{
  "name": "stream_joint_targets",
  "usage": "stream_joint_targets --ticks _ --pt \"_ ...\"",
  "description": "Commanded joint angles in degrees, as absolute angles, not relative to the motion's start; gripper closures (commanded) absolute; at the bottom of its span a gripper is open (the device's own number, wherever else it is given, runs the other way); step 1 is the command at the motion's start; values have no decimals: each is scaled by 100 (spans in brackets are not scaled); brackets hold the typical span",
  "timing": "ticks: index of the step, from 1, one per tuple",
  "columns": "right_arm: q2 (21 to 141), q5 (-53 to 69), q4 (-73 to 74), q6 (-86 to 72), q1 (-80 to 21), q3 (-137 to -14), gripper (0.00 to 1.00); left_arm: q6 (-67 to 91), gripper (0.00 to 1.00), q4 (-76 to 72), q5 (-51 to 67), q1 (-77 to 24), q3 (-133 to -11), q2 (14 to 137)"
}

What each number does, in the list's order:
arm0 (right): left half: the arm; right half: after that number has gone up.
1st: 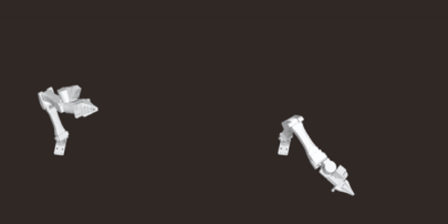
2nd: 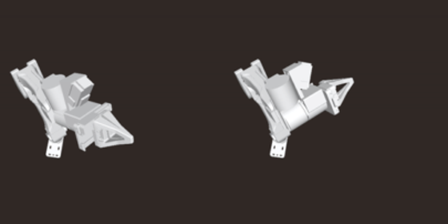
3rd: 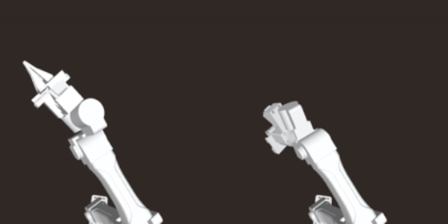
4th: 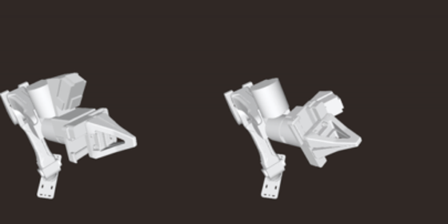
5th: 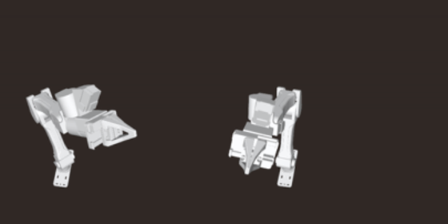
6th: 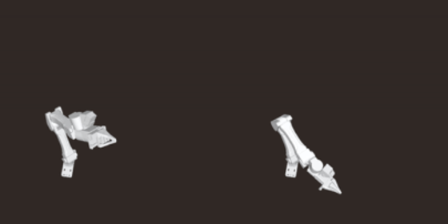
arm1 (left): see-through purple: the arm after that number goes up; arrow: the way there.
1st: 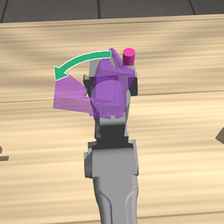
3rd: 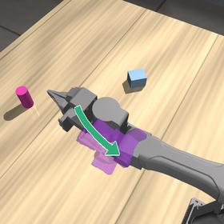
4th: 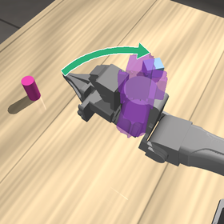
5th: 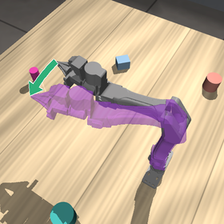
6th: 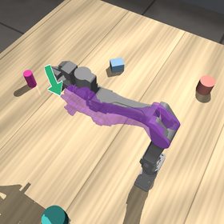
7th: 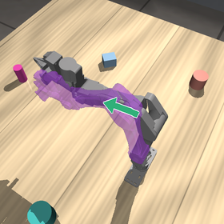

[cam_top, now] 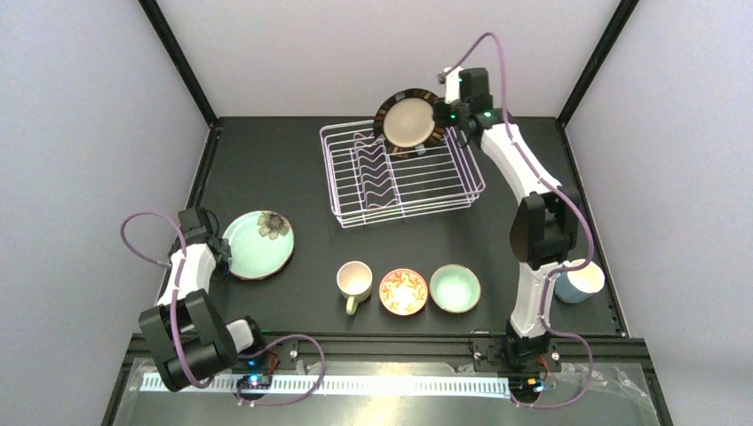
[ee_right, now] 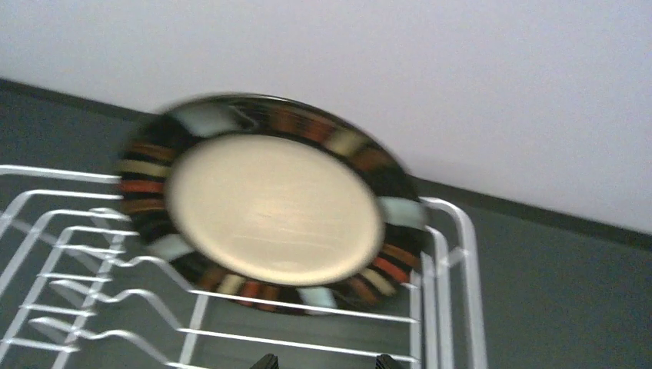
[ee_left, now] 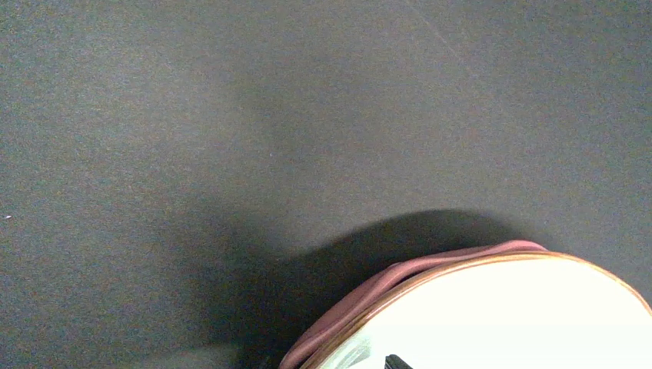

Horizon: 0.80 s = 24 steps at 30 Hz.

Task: Load the mixed dishes into the dish rack
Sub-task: Grab the plate from the plate.

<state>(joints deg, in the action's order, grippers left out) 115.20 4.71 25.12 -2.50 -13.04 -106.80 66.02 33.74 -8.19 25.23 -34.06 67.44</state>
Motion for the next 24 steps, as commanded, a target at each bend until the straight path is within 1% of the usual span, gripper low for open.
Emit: stream_joint_targets --ticks 1,8,14,24 --pt "11425 985 2616 194 -2050 -11131 26 6680 16 3195 -423 2425 -3338 6614" --pt "11630 1088 2840 164 -3353 -11498 26 6680 16 3186 -366 2420 -3321 6528" --pt "11772 1028 2968 123 -4332 -11438 26 6689 16 3144 -269 2421 -3250 6446" --pt "12228 1027 3216 27 -5607 -11318 26 6730 16 3152 -196 2425 -3073 6180"
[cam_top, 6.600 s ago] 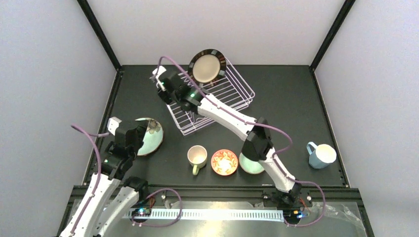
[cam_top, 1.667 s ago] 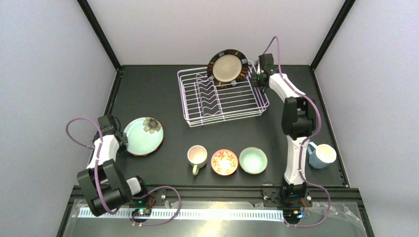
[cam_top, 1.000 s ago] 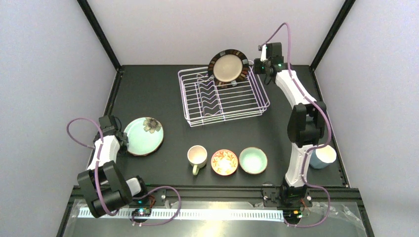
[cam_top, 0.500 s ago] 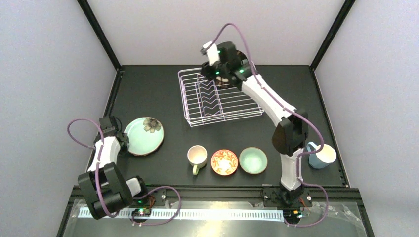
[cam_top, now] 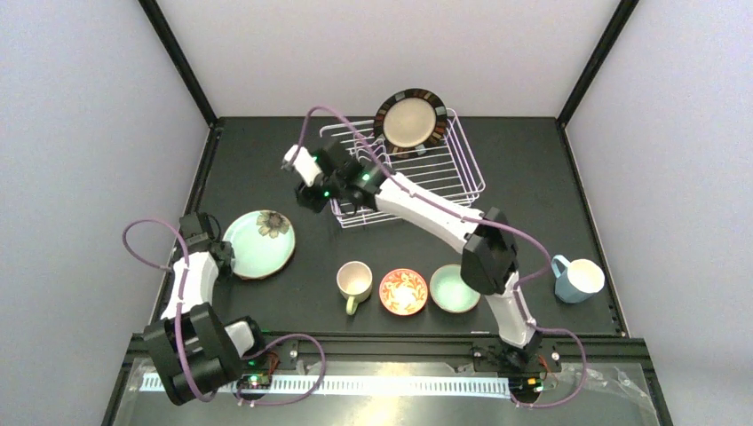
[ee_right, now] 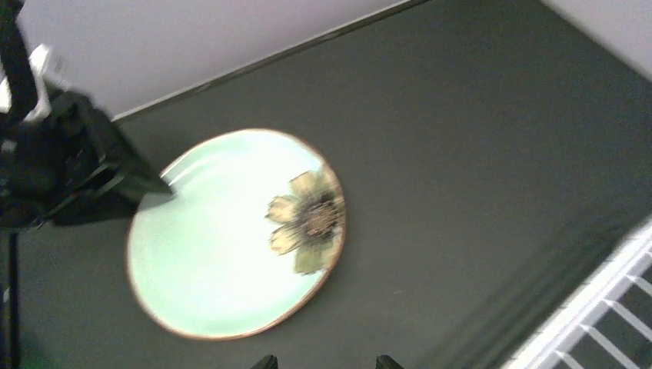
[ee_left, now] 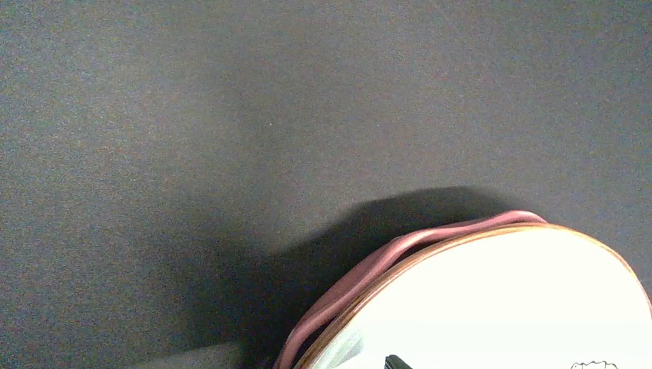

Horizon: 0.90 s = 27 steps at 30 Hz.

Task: Load the mixed dishes into the dish rack
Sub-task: Grab the plate from the plate.

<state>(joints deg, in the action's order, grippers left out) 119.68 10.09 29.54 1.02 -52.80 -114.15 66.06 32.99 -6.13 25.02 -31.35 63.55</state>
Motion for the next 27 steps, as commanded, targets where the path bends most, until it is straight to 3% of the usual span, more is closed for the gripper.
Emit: stream_joint_targets --ticks 1,27 --pt "12272 1044 3222 26 -5681 -11301 26 6751 16 3141 -194 2421 -3047 6148" --pt "13626 1715 3013 -701 -5852 -11779 19 6830 16 3248 -264 2421 -2848 5691"
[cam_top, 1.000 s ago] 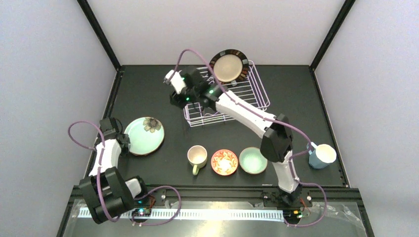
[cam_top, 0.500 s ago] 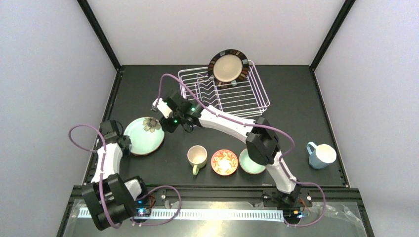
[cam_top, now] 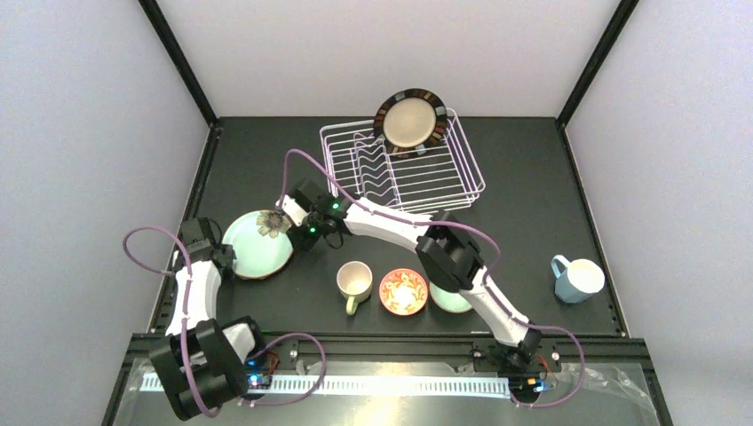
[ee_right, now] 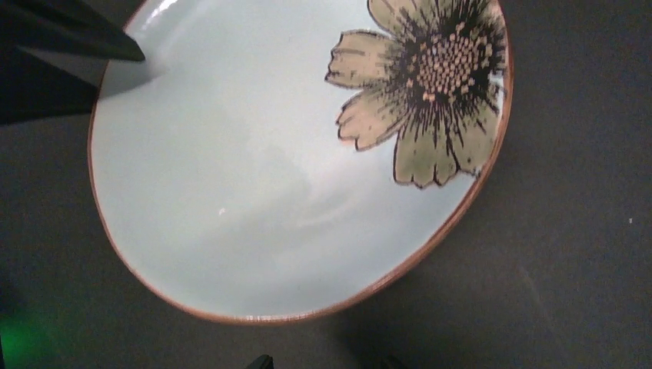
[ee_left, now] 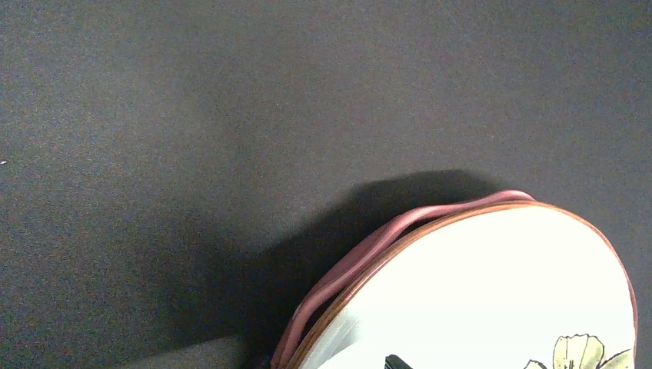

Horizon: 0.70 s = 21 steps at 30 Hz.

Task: Load the mixed dishes into the dish rack
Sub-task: Grab the plate from the plate.

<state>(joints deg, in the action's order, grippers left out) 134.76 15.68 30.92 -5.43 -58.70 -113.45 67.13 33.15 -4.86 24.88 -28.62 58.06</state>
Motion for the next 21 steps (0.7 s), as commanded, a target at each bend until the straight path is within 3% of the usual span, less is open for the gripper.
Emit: stream_joint_targets --ticks 1,21 --pt "13657 1718 3020 -709 -5850 -11834 19 6829 16 3239 -256 2421 -2839 5687" --pt "14381 1837 3000 -995 -5541 -12784 18 6747 16 3183 -306 2422 -2772 5732"
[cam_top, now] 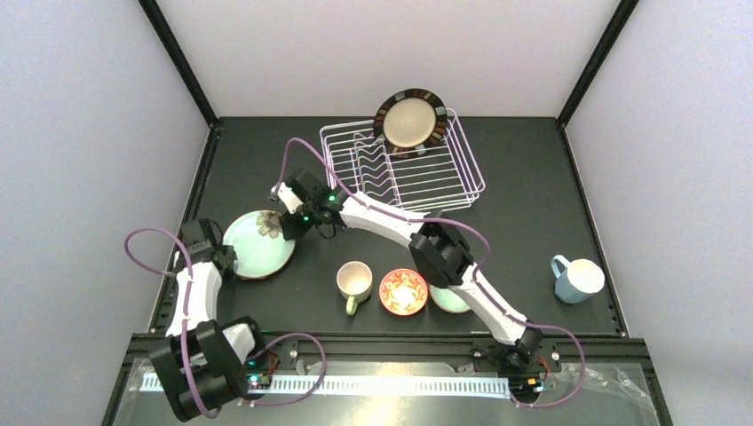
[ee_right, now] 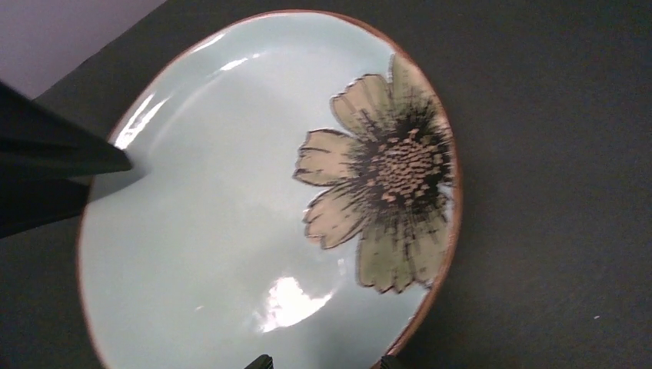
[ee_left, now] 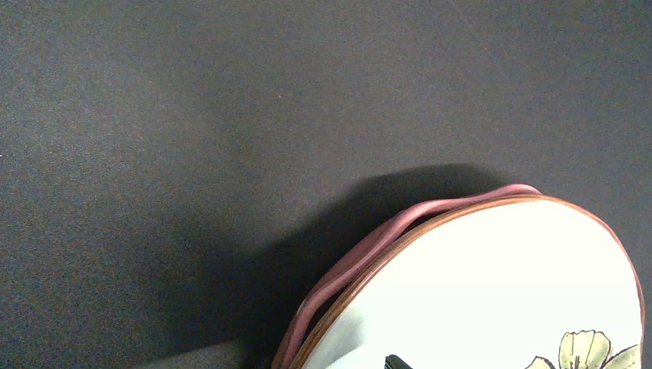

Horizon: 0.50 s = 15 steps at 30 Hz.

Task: Load the mixed dishes into the dish rack
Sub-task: Grab the plate from the plate.

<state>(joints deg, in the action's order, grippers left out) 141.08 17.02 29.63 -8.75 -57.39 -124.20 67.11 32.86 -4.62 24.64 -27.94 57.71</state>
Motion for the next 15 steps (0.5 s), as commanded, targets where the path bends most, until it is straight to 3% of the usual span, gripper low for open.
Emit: stream_joint_targets --ticks 1,15 --pt "14433 1868 2995 -998 -5501 -12853 18 6746 16 3182 -307 2424 -2783 5739" --pt "14842 2415 3044 -1119 -5306 -13292 14 6765 16 3025 -318 2419 -2690 5848"
